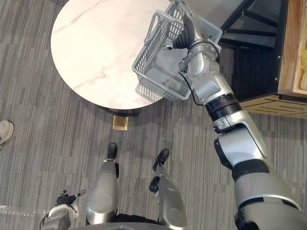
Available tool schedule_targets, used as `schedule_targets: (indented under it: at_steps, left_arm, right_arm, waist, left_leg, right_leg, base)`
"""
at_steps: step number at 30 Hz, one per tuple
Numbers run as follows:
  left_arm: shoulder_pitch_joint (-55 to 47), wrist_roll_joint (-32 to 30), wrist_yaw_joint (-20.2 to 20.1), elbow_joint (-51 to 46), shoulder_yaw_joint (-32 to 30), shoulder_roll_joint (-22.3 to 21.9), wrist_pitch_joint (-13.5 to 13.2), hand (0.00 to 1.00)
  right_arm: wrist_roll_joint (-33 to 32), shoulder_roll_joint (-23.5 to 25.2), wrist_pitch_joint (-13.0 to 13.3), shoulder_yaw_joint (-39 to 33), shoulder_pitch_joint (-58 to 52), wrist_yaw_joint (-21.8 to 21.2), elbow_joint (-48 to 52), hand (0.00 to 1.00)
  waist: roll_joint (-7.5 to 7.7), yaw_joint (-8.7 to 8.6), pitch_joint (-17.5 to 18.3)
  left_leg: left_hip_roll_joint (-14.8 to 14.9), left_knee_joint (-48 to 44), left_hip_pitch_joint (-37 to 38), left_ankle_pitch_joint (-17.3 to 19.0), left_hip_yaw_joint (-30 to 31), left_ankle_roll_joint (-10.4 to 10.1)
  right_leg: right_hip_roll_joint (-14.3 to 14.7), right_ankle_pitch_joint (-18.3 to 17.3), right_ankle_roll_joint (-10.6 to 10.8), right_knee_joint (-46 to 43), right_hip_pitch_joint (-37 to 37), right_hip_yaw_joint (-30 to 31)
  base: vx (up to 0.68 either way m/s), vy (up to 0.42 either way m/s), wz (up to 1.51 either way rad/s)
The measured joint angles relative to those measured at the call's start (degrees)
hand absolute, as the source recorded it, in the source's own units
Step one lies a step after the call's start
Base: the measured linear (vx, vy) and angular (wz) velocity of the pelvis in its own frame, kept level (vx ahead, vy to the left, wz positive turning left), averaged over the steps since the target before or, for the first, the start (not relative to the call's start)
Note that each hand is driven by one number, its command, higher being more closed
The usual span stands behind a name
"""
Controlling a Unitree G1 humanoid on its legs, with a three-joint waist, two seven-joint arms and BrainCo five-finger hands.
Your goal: Pick vegetable in the basket
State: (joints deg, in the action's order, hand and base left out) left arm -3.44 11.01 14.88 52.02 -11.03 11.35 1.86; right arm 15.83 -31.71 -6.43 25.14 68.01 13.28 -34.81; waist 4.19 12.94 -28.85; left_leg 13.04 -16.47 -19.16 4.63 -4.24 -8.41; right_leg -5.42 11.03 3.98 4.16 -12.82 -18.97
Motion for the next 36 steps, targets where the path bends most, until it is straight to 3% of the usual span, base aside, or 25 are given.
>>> schedule_targets:
  at_steps: [9, 16, 22, 27, 28, 36]
  left_arm:
    - [0.27, -0.12, 0.19, 0.06, 0.14, 0.02, -0.53, 0.00]
    - [1.77, -0.14, 0.12, 0.93, 2.00, 0.02, -1.75, 0.00]
    - [3.63, -0.54, -0.07, 3.39, 3.16, -0.11, -2.67, 0.00]
    - [3.74, -0.52, -0.21, 3.47, 4.29, -0.19, -4.42, 0.00]
    - [3.79, -0.52, -0.21, 3.48, 4.45, -0.19, -4.47, 0.00]
    - [4.56, -0.59, -0.24, 5.09, 5.17, -0.39, -5.04, 0.00]
  right_arm:
    - [4.05, -2.54, -0.29, -0.05, 0.35, -2.22, -7.38, 0.00]
    - [4.63, -3.84, 3.92, -0.13, 1.75, -0.28, -12.93, 0.00]
    - [6.34, -4.80, 6.06, -2.22, 3.22, 2.33, -16.41, 0.00]
    - [6.66, -5.07, 8.02, -2.21, 3.86, 2.88, -17.88, 0.00]
    - [6.66, -5.09, 8.09, -2.22, 3.86, 2.88, -17.88, 1.00]
    - [6.97, -5.32, 10.66, -2.35, 3.83, 4.15, -17.85, 1.00]
  waist:
    - [-0.31, 0.99, -0.18]
    - [-1.67, 1.43, -0.96]
    - [-3.16, 1.64, -1.76]
    - [-3.50, 1.57, -1.92]
    - [-3.58, 1.56, -1.96]
    - [-4.07, 1.50, -1.92]
  left_leg:
    - [0.07, -1.23, -2.11, 0.23, 0.13, 0.05]
    - [-0.23, -1.79, -3.82, 0.25, 0.34, 0.16]
    - [-0.52, -2.02, -5.88, 0.16, 0.29, 0.29]
    - [-0.76, -1.79, -5.88, 0.17, 0.14, 0.29]
    - [-0.79, -1.79, -5.88, 0.17, 0.11, 0.29]
    - [-1.13, -1.80, -5.77, 0.17, -0.07, 0.30]
  right_leg:
    - [0.01, 0.30, -0.19, -0.37, -1.73, 0.15]
    - [-0.30, 0.35, -0.11, -0.35, -3.12, 0.07]
    - [-0.53, 1.05, -0.26, -0.33, -5.16, 0.12]
    - [-0.67, 1.06, -0.25, -0.28, -5.65, 0.56]
    - [-0.71, 1.06, -0.26, -0.31, -5.69, 0.61]
    - [-1.11, 1.06, -0.24, -0.77, -5.95, 0.70]
  base:
    - [0.01, 0.007, 0.00]
    - [0.01, 0.013, 0.01]
    - [0.02, 0.012, 0.00]
    - [0.04, 0.018, -0.04]
    - [0.03, 0.023, -0.02]
    - [0.00, 0.000, 0.00]
